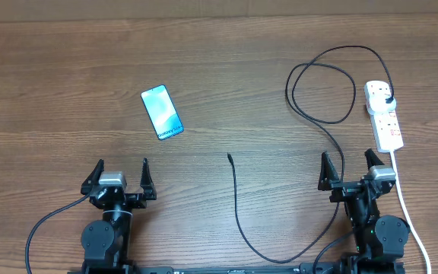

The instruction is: Plug charger to phone and switch on socket

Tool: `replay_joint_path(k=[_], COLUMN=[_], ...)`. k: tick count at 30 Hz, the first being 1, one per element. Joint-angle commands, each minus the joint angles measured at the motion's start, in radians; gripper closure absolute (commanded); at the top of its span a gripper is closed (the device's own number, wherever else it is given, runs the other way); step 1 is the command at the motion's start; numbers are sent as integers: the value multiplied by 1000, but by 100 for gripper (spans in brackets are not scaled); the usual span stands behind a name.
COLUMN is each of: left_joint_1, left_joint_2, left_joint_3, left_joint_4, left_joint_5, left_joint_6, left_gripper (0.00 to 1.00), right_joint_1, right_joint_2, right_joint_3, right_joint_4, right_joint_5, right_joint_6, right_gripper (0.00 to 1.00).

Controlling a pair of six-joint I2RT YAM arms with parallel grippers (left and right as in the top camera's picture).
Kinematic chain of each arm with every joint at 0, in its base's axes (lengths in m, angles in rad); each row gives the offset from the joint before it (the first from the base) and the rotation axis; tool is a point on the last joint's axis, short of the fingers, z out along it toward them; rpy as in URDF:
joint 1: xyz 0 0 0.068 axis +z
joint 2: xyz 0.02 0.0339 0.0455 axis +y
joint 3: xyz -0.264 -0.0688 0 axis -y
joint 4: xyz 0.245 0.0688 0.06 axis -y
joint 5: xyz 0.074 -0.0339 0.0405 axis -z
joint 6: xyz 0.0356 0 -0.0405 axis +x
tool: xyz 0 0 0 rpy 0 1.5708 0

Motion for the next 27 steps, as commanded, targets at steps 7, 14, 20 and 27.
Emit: replay_joint_path(k=[7,14,20,27], left_joint_1=[9,9,9,9], left_joint_2=[-11,-11,-11,-11], left_joint_3=[-4,-4,-4,-3], left_joint_4=[2,2,2,-1], left_joint_5=[-14,-10,-6,39], left_joint_6=[15,14,14,14], left_gripper=[0,0,0,0], right_joint_1=[5,5,5,5], right_joint_2=[-10,-10,-10,-10], right_joint_3=[-11,-11,-11,-11], right_joint_4=[3,3,3,3], right_joint_5=[10,10,10,10], right_joint_6=[4,5,4,5], right_gripper=[0,0,0,0])
